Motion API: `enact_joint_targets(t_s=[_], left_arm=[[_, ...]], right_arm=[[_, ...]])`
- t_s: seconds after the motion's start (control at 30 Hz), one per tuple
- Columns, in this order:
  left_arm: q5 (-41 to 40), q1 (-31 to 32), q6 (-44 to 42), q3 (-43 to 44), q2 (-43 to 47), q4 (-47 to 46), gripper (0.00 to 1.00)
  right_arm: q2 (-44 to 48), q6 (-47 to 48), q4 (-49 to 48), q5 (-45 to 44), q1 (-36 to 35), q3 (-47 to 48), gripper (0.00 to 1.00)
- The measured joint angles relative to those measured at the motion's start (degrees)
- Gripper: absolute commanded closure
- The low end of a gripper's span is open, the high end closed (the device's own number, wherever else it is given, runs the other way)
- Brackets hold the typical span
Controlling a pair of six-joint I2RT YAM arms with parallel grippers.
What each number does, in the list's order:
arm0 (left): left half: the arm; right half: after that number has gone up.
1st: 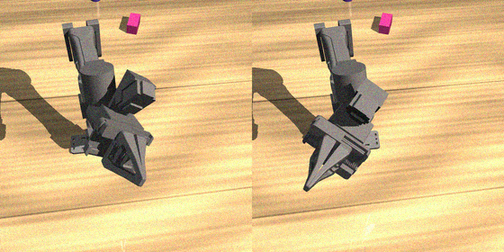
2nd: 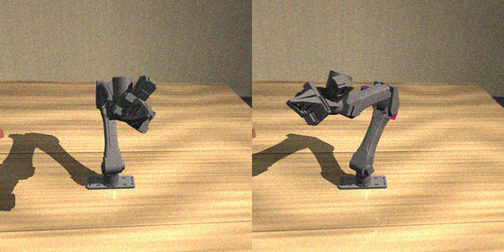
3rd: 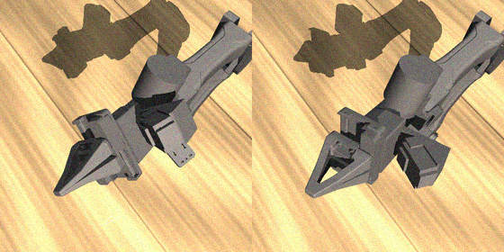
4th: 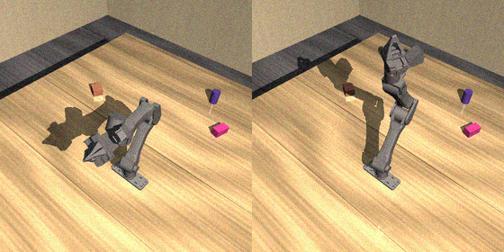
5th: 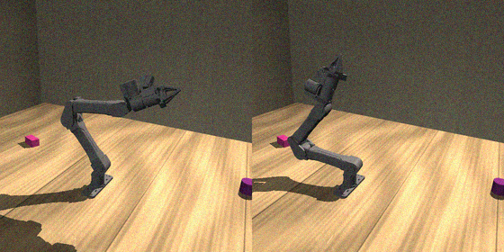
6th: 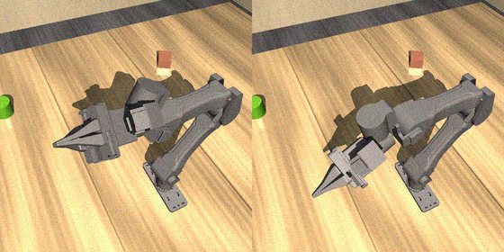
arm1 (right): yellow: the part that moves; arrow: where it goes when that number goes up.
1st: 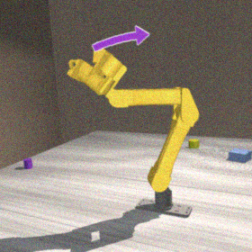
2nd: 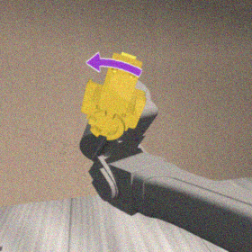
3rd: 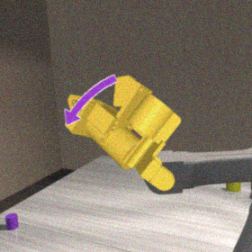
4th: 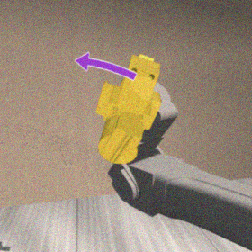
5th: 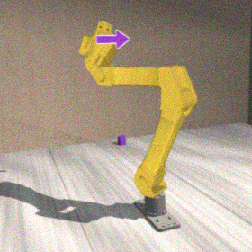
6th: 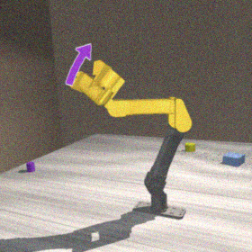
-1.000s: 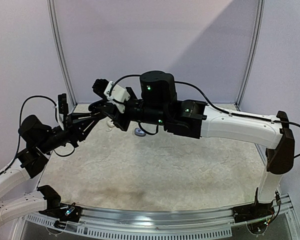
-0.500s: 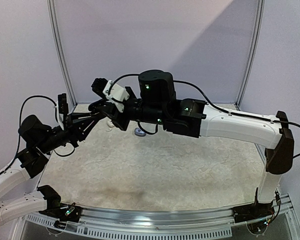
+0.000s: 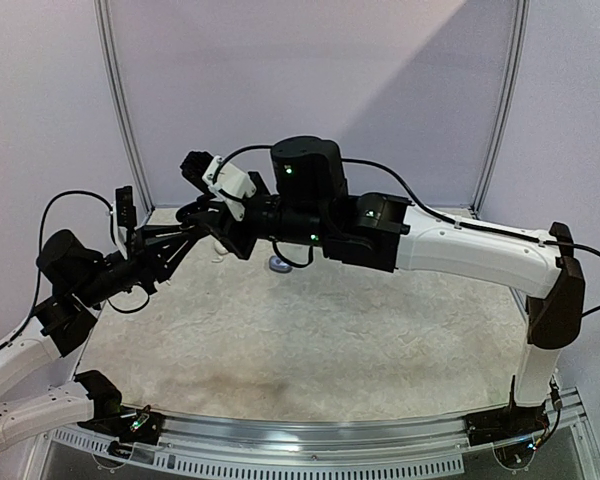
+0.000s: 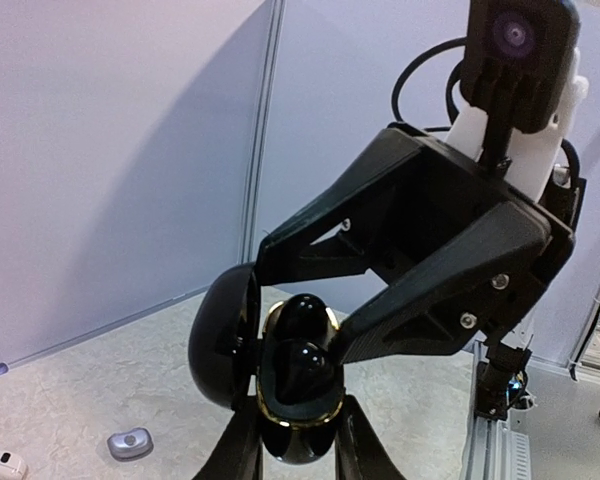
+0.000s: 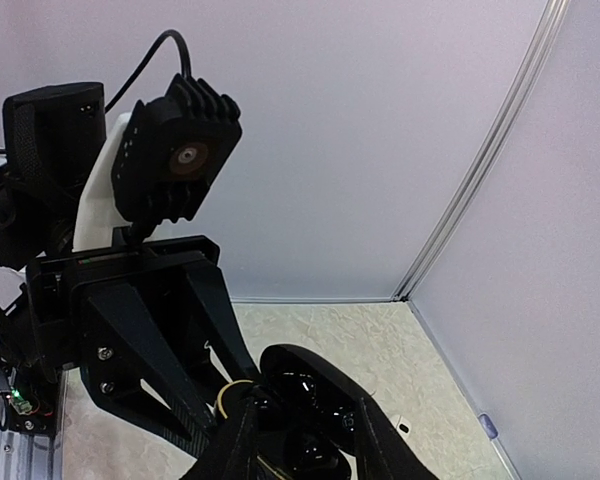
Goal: Insert the wireless bluetooth earbuds into the charging case
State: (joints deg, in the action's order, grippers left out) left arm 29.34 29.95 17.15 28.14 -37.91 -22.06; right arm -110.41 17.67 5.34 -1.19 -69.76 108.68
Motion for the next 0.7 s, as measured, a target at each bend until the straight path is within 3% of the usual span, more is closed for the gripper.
enact_joint_targets(t_s=[0.4, 0.7], left_arm=[[-2.21, 0.00, -0.76, 0.00, 0.57, 1.66, 1.00], [-2.19, 0.00, -17.57, 0.00, 0.57, 7.82, 1.00]], right_arm=[[0.28, -3.13, 2.62, 5.14, 0.44, 0.76, 0.56], [5.46, -10.21, 1.14, 8.72, 2.08, 1.40, 0.55]])
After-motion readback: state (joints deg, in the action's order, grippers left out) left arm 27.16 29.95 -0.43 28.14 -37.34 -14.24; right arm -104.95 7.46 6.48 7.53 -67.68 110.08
